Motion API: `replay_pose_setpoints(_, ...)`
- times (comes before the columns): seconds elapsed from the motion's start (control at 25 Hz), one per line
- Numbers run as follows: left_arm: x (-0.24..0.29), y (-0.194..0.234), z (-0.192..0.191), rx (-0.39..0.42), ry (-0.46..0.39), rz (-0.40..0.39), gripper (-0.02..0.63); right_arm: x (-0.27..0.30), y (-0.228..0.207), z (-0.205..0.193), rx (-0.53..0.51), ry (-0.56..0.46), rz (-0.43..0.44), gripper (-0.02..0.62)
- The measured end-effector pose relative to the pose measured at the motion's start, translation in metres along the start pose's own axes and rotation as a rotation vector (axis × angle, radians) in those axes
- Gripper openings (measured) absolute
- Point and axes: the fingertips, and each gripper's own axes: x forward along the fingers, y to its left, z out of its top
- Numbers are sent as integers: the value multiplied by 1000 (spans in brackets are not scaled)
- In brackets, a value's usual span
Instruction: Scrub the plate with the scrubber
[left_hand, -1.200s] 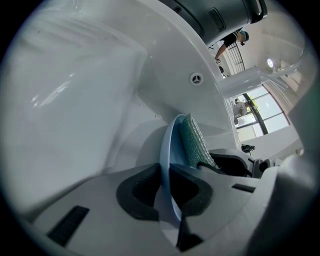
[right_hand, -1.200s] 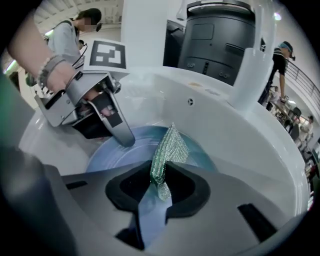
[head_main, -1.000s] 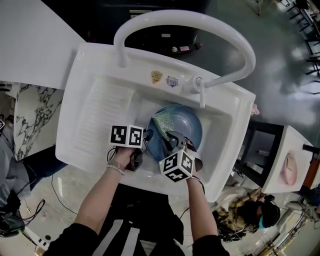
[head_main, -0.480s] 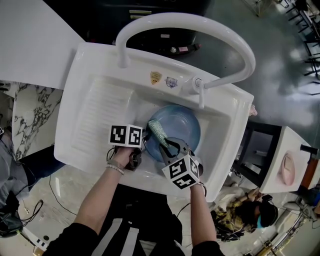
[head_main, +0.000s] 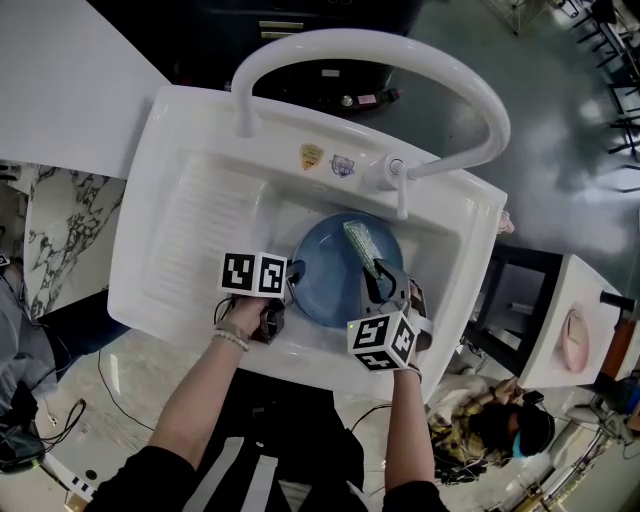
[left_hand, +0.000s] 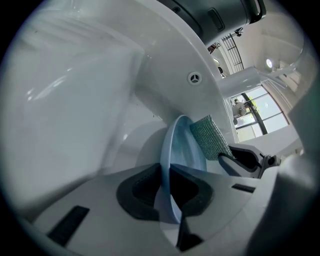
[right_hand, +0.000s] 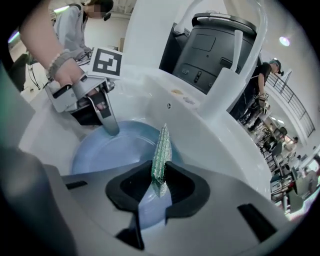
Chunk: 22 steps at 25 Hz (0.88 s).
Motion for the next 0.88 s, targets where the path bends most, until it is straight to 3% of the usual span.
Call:
replay_pose_setpoints(0.24,-1,2,1,2,-3,12,31,19,3,-18,-111,94,-6,89)
replay_pose_setpoints(0.88,-3,2,2,4,-10,15,31,9,68,-46,-123,212,288,91)
